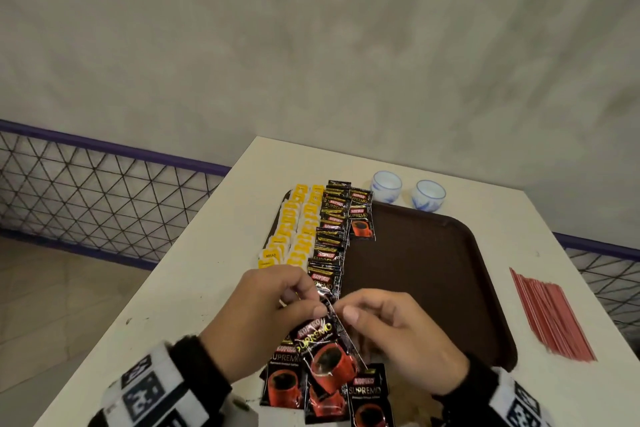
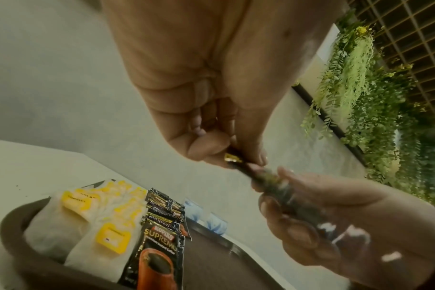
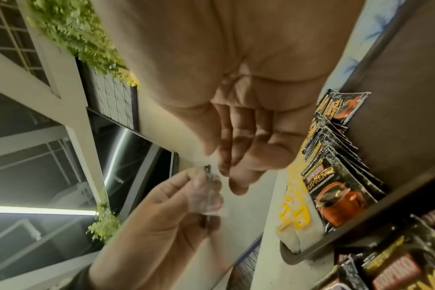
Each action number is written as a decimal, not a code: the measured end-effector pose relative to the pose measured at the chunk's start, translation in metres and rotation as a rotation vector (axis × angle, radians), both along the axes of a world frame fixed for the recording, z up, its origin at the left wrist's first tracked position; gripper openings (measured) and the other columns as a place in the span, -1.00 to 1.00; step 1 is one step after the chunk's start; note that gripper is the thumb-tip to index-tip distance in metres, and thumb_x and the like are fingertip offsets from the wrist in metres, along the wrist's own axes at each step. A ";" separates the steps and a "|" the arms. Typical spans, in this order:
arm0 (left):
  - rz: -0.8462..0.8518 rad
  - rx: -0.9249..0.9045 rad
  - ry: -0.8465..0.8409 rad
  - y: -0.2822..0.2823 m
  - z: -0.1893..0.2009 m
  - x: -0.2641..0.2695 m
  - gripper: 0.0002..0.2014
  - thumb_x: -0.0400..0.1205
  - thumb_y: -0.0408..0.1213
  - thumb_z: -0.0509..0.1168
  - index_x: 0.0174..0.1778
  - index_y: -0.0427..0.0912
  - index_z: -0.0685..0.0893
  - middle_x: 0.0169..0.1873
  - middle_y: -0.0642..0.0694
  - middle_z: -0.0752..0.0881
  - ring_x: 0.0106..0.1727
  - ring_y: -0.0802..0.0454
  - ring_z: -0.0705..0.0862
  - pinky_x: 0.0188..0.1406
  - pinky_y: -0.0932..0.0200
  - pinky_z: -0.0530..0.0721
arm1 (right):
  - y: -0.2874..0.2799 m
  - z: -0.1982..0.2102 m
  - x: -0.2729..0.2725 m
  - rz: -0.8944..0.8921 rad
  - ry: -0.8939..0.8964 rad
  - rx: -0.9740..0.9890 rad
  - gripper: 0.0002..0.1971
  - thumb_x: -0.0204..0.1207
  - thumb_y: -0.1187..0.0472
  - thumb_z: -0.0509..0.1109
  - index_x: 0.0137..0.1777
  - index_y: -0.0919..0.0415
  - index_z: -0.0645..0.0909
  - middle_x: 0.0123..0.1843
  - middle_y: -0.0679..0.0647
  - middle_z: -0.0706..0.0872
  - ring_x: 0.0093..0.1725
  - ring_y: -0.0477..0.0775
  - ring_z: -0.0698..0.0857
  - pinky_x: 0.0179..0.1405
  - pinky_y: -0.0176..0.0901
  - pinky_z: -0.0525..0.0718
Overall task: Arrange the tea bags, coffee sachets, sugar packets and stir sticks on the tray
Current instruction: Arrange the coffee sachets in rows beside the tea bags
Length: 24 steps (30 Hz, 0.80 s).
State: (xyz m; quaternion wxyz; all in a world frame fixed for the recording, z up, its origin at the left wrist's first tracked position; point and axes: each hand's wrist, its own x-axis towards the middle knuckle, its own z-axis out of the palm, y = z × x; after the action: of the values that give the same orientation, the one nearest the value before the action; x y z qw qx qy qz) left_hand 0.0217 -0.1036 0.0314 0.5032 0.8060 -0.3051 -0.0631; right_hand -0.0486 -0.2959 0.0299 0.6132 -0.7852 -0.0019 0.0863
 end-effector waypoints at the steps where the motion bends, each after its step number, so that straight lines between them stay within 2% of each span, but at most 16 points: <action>1: -0.002 0.000 0.006 0.000 -0.001 0.001 -0.82 0.44 -0.25 0.51 -0.41 0.04 0.66 -0.52 0.24 0.61 -0.45 0.24 0.51 -0.41 0.46 0.40 | 0.000 0.000 -0.001 -0.016 0.016 0.035 -0.83 0.65 0.24 0.30 0.05 0.19 0.74 -0.30 0.07 0.69 -0.37 -0.03 0.62 -0.39 -0.24 0.59; 4: 0.005 -0.005 0.018 -0.001 -0.003 0.004 -0.86 0.43 -0.23 0.52 -0.39 0.00 0.70 -0.52 0.21 0.62 -0.45 0.24 0.52 -0.42 0.45 0.41 | 0.002 -0.001 -0.005 0.006 0.019 -0.007 -0.90 0.53 0.24 0.47 0.02 0.11 0.74 -0.29 -0.01 0.71 -0.32 -0.11 0.64 -0.34 -0.27 0.60; 7: 0.037 -0.009 0.017 -0.003 -0.003 0.003 -0.89 0.41 -0.21 0.54 -0.36 0.02 0.72 -0.49 0.20 0.65 -0.43 0.23 0.57 -0.40 0.44 0.44 | -0.004 -0.003 -0.004 0.008 0.045 -0.080 -0.88 0.45 0.31 0.53 -0.06 0.10 0.74 -0.24 0.06 0.74 -0.28 -0.05 0.66 -0.31 -0.24 0.61; 10: 0.094 0.055 0.081 0.008 -0.011 0.003 -0.83 0.36 -0.08 0.56 -0.26 0.11 0.68 -0.43 0.20 0.67 -0.39 0.27 0.60 -0.38 0.41 0.47 | -0.034 -0.009 0.013 -0.237 0.015 -0.025 -0.88 0.44 0.42 0.51 -0.07 0.25 0.71 -0.30 0.12 0.76 -0.38 0.09 0.63 -0.43 -0.16 0.60; 11: 0.091 0.129 0.100 0.012 -0.017 0.004 -0.77 0.33 -0.01 0.56 -0.21 0.15 0.65 -0.37 0.20 0.66 -0.32 0.28 0.61 -0.35 0.41 0.51 | -0.050 -0.014 0.022 -0.359 -0.002 -0.014 -0.88 0.43 0.44 0.51 -0.08 0.27 0.69 -0.35 0.11 0.76 -0.42 0.12 0.61 -0.44 -0.12 0.58; 13: 0.006 0.354 0.084 0.019 -0.033 0.007 -0.64 0.32 0.11 0.53 -0.07 0.26 0.56 -0.14 0.36 0.58 -0.12 0.37 0.58 -0.19 0.47 0.51 | -0.081 -0.029 0.046 -0.567 0.004 -0.029 -0.86 0.43 0.47 0.50 -0.13 0.25 0.66 -0.42 0.05 0.73 -0.46 0.10 0.61 -0.42 -0.11 0.60; 14: -0.025 0.452 0.043 0.020 -0.044 0.006 -0.62 0.36 0.15 0.47 0.02 0.32 0.50 -0.02 0.44 0.50 -0.01 0.45 0.53 -0.10 0.56 0.45 | -0.093 -0.037 0.060 -0.633 0.028 -0.053 -0.85 0.43 0.47 0.49 -0.16 0.23 0.65 -0.42 0.06 0.71 -0.46 0.07 0.62 -0.43 -0.11 0.62; 15: -0.045 0.508 -0.001 0.020 -0.053 0.005 -0.62 0.43 0.22 0.36 0.12 0.31 0.47 0.07 0.43 0.48 0.10 0.47 0.50 -0.02 0.63 0.37 | -0.102 -0.044 0.073 -0.671 0.061 -0.070 -0.84 0.43 0.48 0.49 -0.18 0.22 0.63 -0.40 0.09 0.69 -0.47 0.05 0.62 -0.45 -0.12 0.63; 16: -0.057 0.526 -0.072 0.019 -0.065 0.008 -0.56 0.47 0.33 0.17 0.21 0.27 0.48 0.15 0.34 0.50 0.18 0.37 0.54 0.06 0.59 0.35 | -0.108 -0.051 0.087 -0.687 0.096 -0.084 -0.83 0.43 0.49 0.49 -0.20 0.23 0.61 -0.39 0.13 0.67 -0.47 0.04 0.62 -0.50 -0.15 0.64; 17: -0.085 0.556 -0.103 0.018 -0.075 0.013 -0.38 0.44 0.48 -0.05 0.26 0.22 0.50 0.18 0.27 0.54 0.19 0.21 0.62 0.12 0.45 0.42 | -0.112 -0.057 0.101 -0.688 0.127 -0.098 -0.83 0.44 0.49 0.49 -0.21 0.25 0.60 -0.38 0.15 0.65 -0.48 0.03 0.62 -0.54 -0.19 0.64; 18: -0.097 0.593 -0.136 0.016 -0.084 0.017 -0.16 0.31 0.64 -0.27 0.27 0.22 0.49 0.20 0.22 0.56 0.16 0.11 0.67 0.10 0.33 0.50 | -0.114 -0.062 0.114 -0.682 0.158 -0.122 -0.84 0.44 0.49 0.49 -0.21 0.27 0.60 -0.37 0.17 0.65 -0.48 0.03 0.61 -0.56 -0.21 0.64; 19: -0.096 0.632 -0.119 0.015 -0.093 0.018 0.05 0.07 0.73 -0.44 0.28 0.28 0.46 0.25 0.22 0.53 0.18 0.08 0.64 0.16 0.27 0.50 | -0.115 -0.067 0.127 -0.676 0.187 -0.153 -0.84 0.44 0.49 0.49 -0.20 0.27 0.60 -0.36 0.18 0.65 -0.48 0.03 0.61 -0.55 -0.19 0.64; 20: -0.107 0.673 -0.065 0.017 -0.098 0.018 0.15 -0.14 0.73 -0.57 0.25 0.39 0.40 0.33 0.23 0.47 0.22 0.10 0.57 0.26 0.30 0.44 | -0.115 -0.072 0.138 -0.675 0.217 -0.185 -0.85 0.44 0.47 0.50 -0.20 0.26 0.60 -0.34 0.17 0.67 -0.48 0.04 0.62 -0.51 -0.16 0.65; 21: -0.102 0.666 -0.016 0.018 -0.099 0.017 0.15 -0.27 0.69 -0.64 0.17 0.51 0.33 0.39 0.24 0.40 0.26 0.11 0.51 0.32 0.34 0.37 | -0.115 -0.075 0.148 -0.674 0.241 -0.211 -0.84 0.43 0.46 0.51 -0.20 0.24 0.60 -0.32 0.17 0.68 -0.49 0.05 0.63 -0.47 -0.14 0.65; 23: -0.125 0.704 0.019 0.018 -0.094 0.018 0.14 -0.39 0.66 -0.68 0.06 0.53 0.30 0.39 0.32 0.31 0.30 0.13 0.45 0.32 0.40 0.30 | -0.113 -0.080 0.165 -0.664 0.273 -0.249 -0.81 0.42 0.44 0.52 -0.24 0.19 0.59 -0.27 0.19 0.68 -0.50 0.06 0.63 -0.47 -0.13 0.64; 24: -0.136 0.734 0.010 0.017 -0.093 0.019 0.18 -0.42 0.66 -0.67 0.13 0.53 0.24 0.36 0.35 0.28 0.24 0.16 0.43 0.26 0.45 0.28 | -0.112 -0.080 0.171 -0.662 0.282 -0.265 -0.80 0.42 0.43 0.53 -0.26 0.17 0.58 -0.24 0.20 0.68 -0.51 0.06 0.63 -0.48 -0.14 0.65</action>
State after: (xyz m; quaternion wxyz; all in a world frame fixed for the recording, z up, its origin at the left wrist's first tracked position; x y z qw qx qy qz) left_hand 0.0410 -0.0865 -0.0612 0.1766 0.9104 -0.3126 -0.2054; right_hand 0.1227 -0.4076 -0.0504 0.4954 -0.7962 0.3473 -0.0096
